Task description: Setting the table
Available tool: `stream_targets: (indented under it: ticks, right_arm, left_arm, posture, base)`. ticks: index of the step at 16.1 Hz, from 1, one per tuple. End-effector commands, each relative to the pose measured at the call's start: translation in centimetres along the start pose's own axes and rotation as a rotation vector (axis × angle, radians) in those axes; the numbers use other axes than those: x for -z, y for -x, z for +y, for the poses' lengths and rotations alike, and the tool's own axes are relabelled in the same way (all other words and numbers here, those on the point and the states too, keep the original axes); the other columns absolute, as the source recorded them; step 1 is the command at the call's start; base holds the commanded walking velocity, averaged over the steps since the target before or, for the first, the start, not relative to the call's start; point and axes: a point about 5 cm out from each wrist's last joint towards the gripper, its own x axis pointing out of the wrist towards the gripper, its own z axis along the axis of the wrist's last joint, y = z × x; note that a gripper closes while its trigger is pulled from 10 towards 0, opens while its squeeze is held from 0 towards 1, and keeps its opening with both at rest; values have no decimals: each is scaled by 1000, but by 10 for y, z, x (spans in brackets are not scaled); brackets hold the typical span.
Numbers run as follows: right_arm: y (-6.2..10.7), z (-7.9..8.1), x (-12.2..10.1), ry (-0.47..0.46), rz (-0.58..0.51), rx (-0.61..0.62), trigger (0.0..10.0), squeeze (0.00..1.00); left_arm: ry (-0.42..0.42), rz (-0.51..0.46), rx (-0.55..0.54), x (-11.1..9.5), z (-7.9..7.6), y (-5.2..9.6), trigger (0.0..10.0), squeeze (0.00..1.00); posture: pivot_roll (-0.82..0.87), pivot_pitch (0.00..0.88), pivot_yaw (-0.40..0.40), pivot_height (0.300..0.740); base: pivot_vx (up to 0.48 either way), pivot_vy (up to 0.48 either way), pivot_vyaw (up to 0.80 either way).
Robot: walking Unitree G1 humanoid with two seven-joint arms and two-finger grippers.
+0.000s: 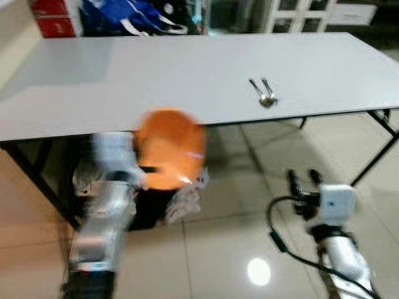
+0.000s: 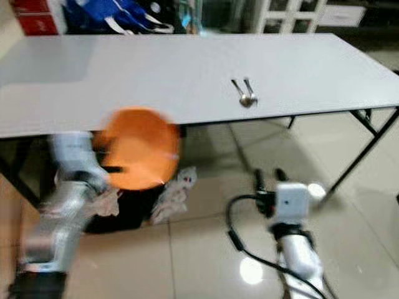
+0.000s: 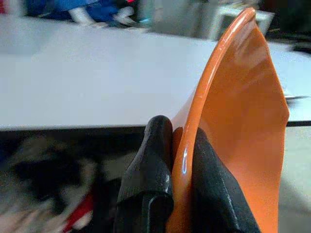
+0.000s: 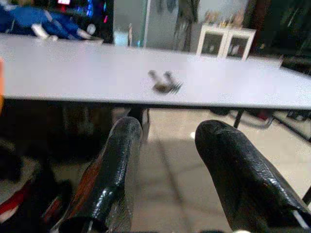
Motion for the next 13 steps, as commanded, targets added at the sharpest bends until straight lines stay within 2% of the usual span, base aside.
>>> stream_targets:
  ticks: [1,3,7,13]
  right_arm:
    - [0,5,-1,0,-11,-9,10000,0]
    - [1,6,0,2,-8,-7,10000,0]
    - [3,5,4,4,2,-7,10000,0]
    - [5,5,7,8,9,-11,10000,0]
  left_arm:
    - [-24,-98,1,-22,1,-2,0,0]
    - [-10,-123,26,-32,-6,-7,0,0]
    - [-11,-131,61,-38,-14,-19,0,0]
    - [12,-117,51,-36,-17,-24,0,0]
  posture:
    - [-9,0,3,740]
    - [-14,0,7,740]
    - [-22,0,12,740]
    - [-28,0,14,740]
  base:
    - [480,0,0]
    - [480,0,0]
    - [480,0,0]
    - [480,0,0]
